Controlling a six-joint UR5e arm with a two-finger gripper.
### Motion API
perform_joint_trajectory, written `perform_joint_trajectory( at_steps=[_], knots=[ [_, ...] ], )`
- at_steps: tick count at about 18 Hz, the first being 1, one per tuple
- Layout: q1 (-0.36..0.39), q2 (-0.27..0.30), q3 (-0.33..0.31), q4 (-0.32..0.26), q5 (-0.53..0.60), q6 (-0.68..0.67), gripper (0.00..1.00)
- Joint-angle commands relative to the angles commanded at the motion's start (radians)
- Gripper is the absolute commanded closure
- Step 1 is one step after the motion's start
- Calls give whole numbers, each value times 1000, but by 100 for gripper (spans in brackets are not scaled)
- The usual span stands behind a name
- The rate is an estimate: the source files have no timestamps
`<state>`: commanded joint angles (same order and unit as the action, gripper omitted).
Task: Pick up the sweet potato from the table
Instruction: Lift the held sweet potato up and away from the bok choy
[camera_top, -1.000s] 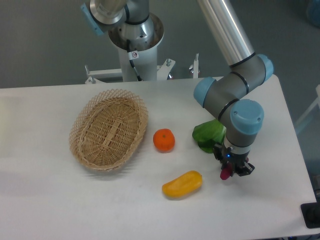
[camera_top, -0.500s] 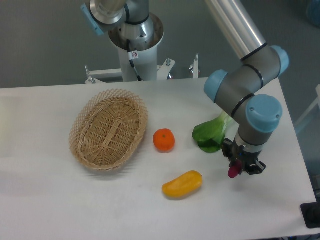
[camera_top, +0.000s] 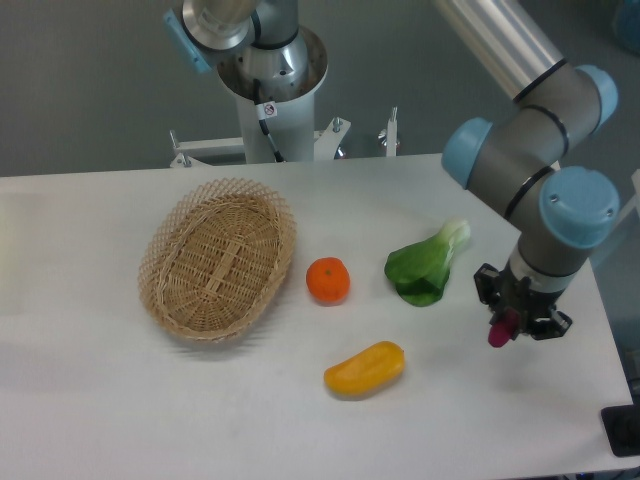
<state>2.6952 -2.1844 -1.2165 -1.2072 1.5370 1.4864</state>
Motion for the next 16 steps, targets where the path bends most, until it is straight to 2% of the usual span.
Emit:
perform_joint_trajectory(
  at_steps=[16],
  knots=[
    [11,-14,17,6,48,41,70]
  ],
)
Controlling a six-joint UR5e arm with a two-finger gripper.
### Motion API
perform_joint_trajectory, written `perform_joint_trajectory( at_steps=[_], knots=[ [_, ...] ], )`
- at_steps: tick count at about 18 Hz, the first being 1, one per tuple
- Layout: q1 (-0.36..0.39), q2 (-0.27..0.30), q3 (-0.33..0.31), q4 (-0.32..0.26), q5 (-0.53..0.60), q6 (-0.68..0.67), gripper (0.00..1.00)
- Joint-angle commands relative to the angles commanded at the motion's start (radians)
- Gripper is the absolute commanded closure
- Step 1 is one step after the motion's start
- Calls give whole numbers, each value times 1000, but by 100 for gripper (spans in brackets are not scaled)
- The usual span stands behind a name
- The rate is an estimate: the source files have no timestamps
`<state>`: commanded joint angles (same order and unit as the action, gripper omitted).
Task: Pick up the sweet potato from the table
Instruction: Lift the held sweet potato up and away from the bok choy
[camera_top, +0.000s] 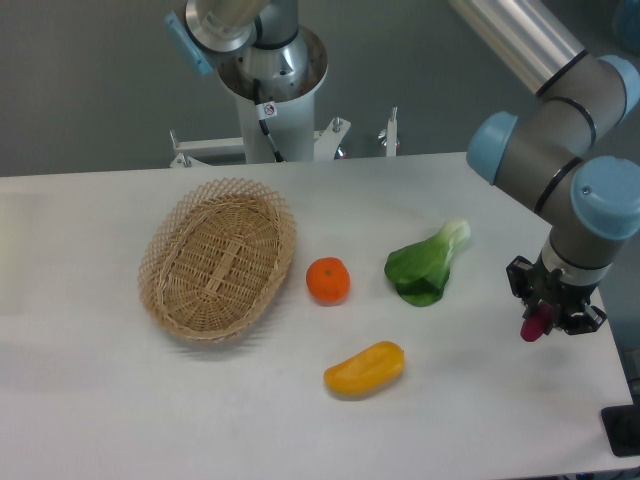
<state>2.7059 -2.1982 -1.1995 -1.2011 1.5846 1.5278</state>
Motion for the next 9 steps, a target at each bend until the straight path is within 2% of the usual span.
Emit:
perform_joint_trajectory(
  at_steps=[9],
  knots=[
    [0,0,-6,3,-8,-2,70]
  ],
)
